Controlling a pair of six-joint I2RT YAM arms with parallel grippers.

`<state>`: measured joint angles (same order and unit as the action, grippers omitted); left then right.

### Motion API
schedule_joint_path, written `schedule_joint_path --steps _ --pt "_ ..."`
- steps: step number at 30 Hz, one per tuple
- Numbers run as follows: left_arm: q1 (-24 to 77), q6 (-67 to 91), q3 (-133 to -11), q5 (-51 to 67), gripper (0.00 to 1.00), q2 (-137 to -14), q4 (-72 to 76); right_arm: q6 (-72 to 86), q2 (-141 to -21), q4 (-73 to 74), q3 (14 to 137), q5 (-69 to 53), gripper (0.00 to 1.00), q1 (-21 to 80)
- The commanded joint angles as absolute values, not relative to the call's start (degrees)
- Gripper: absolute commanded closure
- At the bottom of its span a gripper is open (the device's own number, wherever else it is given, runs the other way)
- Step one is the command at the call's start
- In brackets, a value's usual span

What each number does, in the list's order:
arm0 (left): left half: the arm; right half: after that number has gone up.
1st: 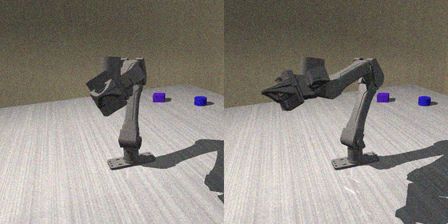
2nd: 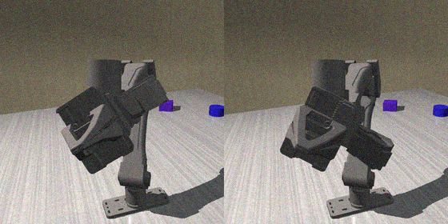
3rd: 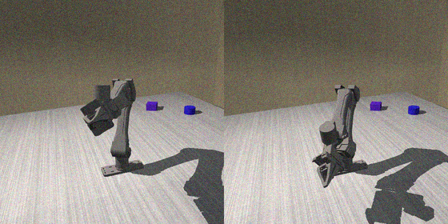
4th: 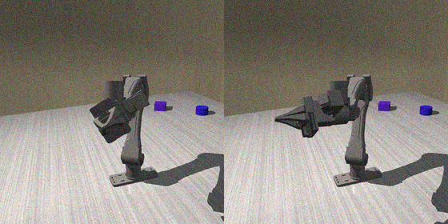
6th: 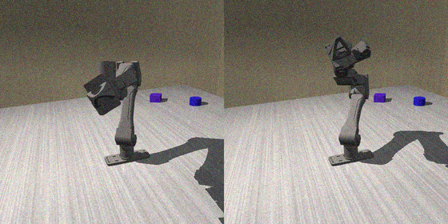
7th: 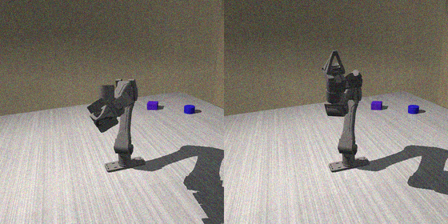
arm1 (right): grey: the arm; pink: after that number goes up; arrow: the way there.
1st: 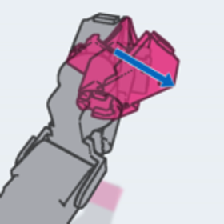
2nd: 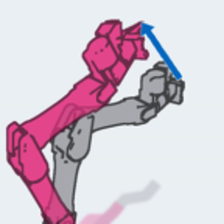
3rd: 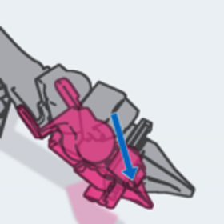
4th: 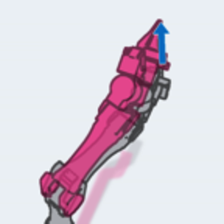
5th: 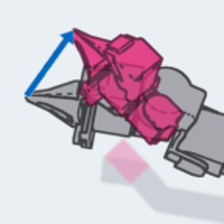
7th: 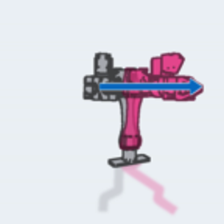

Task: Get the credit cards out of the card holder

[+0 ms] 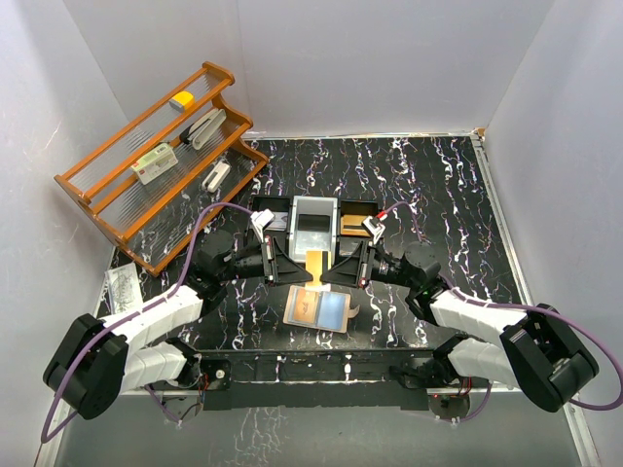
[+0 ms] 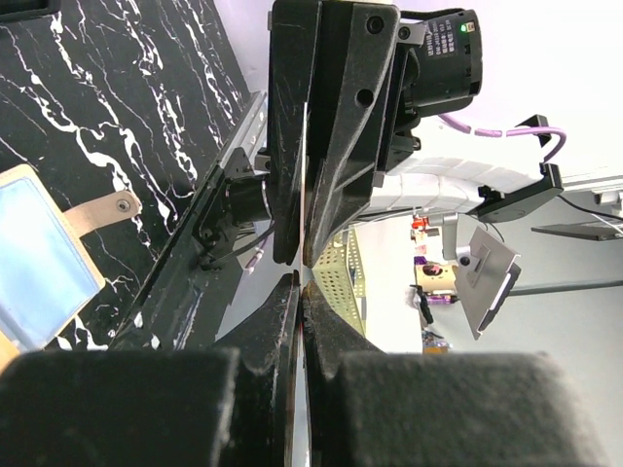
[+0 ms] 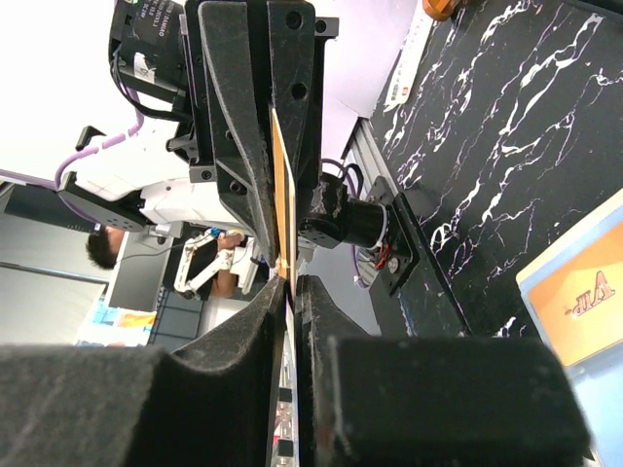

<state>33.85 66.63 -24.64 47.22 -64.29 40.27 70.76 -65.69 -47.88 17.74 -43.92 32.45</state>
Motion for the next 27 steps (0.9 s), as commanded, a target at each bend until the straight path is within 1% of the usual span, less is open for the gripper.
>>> schedule_joint_path --steps 1,4,7,13,16,18,21,24,27 --pt "33.58 68.66 -24.68 48.46 1.00 -63.97 45.37 72.13 -64.21 -53.89 17.32 -44.19 0.90 32.12" --pt "33.57 68.63 -24.65 48.60 1.00 -64.03 45.29 72.65 -64.01 -54.01 17.13 -43.17 0.84 32.14" --pt "33.58 68.49 -24.93 49.06 1.00 -64.16 45.33 73.22 -64.10 -54.41 17.08 -41.89 0.79 32.14" --pt "33.67 68.84 -25.13 49.87 1.00 -64.74 46.01 75.63 -65.92 -59.68 16.94 -41.31 0.78 32.12" --pt "33.66 68.83 -25.13 50.11 1.00 -64.71 45.94 76.91 -67.28 -62.36 16.94 -41.80 0.81 32.16" --pt "33.66 68.83 -25.14 50.05 1.00 -64.68 45.86 76.95 -67.59 -62.44 17.21 -41.97 0.84 32.13" --pt "33.68 68.83 -25.21 49.92 1.00 -64.69 45.91 76.73 -67.77 -62.23 17.11 -42.26 0.90 32.09" --pt "33.67 68.70 -25.22 49.92 1.00 -64.66 45.70 76.73 -67.39 -62.04 16.41 -41.88 1.00 32.16" --pt "33.68 68.48 -25.22 49.72 1.00 -64.61 45.26 76.89 -66.86 -61.88 15.85 -41.24 1.00 32.14"
